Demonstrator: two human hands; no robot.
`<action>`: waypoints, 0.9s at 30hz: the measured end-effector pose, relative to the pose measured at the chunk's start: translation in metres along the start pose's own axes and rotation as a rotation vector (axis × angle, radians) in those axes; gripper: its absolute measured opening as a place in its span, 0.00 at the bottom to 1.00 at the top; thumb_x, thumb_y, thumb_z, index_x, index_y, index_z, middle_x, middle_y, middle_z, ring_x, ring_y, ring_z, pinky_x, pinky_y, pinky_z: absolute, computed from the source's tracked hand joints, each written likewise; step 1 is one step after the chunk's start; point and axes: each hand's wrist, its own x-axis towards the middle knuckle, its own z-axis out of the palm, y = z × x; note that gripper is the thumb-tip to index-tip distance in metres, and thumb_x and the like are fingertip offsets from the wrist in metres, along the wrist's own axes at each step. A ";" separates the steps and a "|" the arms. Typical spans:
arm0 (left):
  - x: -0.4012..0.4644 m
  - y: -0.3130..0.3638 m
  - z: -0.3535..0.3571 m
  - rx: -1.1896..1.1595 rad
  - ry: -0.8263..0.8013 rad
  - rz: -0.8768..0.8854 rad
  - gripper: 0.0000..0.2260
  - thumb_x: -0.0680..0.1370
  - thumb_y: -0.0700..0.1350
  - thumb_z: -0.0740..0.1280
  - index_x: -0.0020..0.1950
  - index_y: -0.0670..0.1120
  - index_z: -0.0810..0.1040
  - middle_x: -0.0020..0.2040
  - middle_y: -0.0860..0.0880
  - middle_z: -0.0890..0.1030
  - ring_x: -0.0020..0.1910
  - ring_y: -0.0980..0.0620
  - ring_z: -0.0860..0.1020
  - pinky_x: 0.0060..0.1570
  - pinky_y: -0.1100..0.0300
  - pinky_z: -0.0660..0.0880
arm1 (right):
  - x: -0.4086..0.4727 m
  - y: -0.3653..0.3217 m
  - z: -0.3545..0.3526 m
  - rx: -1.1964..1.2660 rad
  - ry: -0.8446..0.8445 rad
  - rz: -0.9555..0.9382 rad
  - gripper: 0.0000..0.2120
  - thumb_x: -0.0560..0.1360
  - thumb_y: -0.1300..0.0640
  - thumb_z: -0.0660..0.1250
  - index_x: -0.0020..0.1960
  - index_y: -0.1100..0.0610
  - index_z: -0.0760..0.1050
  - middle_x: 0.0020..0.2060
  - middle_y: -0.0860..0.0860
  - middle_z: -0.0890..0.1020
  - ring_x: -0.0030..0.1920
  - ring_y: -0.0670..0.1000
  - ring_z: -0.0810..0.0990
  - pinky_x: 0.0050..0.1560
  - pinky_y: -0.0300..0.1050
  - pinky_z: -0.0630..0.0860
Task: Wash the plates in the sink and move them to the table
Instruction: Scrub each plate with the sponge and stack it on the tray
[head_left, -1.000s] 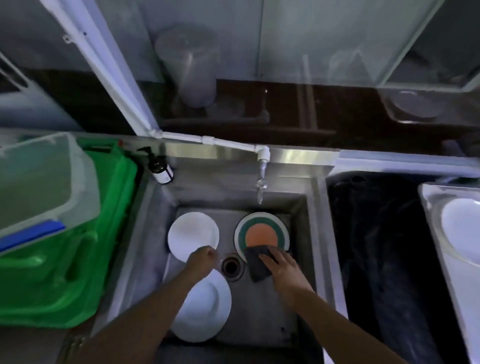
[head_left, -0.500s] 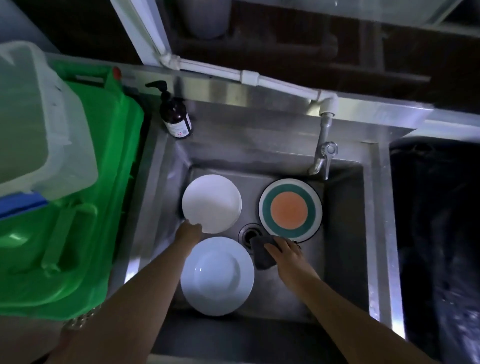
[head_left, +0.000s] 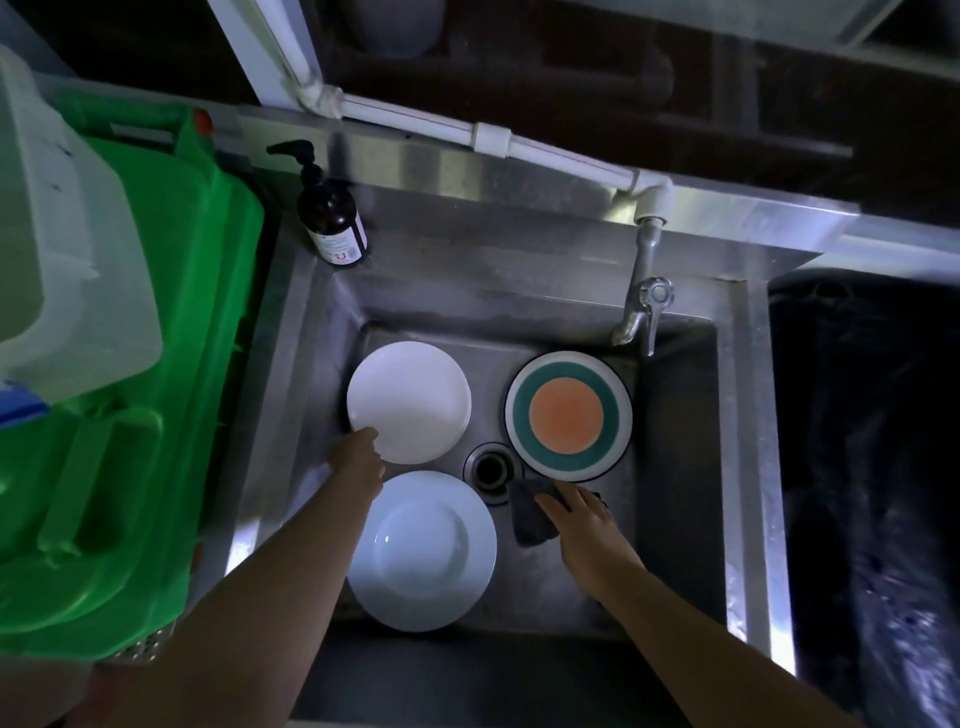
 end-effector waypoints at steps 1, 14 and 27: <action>0.000 0.000 0.000 -0.048 -0.050 -0.015 0.11 0.78 0.39 0.68 0.60 0.43 0.75 0.46 0.45 0.78 0.41 0.47 0.77 0.46 0.53 0.76 | -0.001 0.001 -0.001 -0.006 -0.015 0.007 0.31 0.74 0.68 0.66 0.76 0.56 0.68 0.74 0.58 0.68 0.75 0.64 0.64 0.74 0.60 0.65; -0.046 0.007 0.046 0.468 -0.115 0.496 0.16 0.81 0.45 0.62 0.66 0.45 0.79 0.60 0.43 0.81 0.60 0.37 0.78 0.57 0.47 0.79 | -0.015 0.008 -0.014 0.044 -0.022 0.099 0.31 0.78 0.66 0.61 0.79 0.52 0.62 0.77 0.55 0.62 0.76 0.60 0.60 0.76 0.55 0.62; -0.118 -0.009 0.062 1.183 -0.146 0.869 0.21 0.84 0.44 0.57 0.77 0.52 0.71 0.65 0.41 0.81 0.60 0.37 0.79 0.59 0.50 0.77 | -0.061 0.026 -0.049 0.142 0.011 0.160 0.29 0.80 0.65 0.59 0.79 0.50 0.60 0.78 0.52 0.61 0.76 0.59 0.61 0.75 0.56 0.64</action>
